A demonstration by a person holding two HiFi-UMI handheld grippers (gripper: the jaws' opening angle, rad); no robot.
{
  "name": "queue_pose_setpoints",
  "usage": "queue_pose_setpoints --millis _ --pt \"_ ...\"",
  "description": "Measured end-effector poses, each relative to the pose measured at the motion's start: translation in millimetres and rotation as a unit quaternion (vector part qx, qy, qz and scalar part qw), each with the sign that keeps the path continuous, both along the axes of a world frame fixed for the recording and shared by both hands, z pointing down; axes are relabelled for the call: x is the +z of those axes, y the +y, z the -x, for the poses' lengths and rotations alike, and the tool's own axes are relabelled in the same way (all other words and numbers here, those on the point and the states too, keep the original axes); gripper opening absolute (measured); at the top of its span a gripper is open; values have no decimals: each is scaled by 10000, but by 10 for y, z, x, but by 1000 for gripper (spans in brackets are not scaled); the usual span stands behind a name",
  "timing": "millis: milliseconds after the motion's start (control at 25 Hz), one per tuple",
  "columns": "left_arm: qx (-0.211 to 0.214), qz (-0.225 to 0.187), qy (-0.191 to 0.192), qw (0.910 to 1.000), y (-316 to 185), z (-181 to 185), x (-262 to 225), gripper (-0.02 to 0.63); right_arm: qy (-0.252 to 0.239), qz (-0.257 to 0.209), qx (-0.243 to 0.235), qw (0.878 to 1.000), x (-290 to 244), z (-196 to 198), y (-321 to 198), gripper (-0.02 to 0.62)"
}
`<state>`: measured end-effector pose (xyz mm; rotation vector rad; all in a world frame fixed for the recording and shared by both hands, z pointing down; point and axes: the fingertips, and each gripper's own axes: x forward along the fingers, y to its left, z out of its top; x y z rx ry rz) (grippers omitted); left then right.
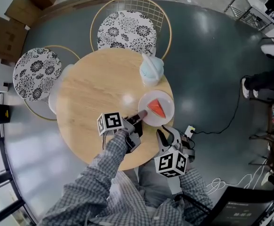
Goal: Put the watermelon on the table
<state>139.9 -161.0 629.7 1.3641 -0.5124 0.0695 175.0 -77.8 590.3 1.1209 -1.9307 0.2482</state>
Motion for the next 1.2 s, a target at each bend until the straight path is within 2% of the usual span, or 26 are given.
queue_pose_setpoints --millis 160,240,320,480,560,640,1000,1120,1200 --pt "2 -3 -33 10000 6 -2 2 28 1264 -217 -938 9873 127 145 -5 89" --pt "-3 1 -38 10000 8 -5 9 29 1610 -260 -1253 9786 193 196 -1 89" --pt "-9 17 -38 10000 6 -4 12 29 1788 -324 -1327 9744 237 221 -21 89" --pt "-9 25 -30 10000 7 -10 8 28 1907 -387 -1202 9735 237 204 -102 87" --pt "-13 20 -28 10000 10 -10 11 29 2035 -415 -1285 9697 249 202 -105 54" --pt "-18 -14 35 10000 3 -10 0 29 2108 -439 -1365 9670 246 209 -107 47" --pt "-71 -150 253 9995 -33 -36 -54 36 2080 -334 -1282 9691 256 205 -119 43" --pt "-62 -197 395 9990 -53 -57 -118 130 1976 -245 -1258 9719 271 208 -128 44" --pt "0 -218 423 9989 -55 -56 -145 150 1900 -194 -1231 9738 289 203 -139 44"
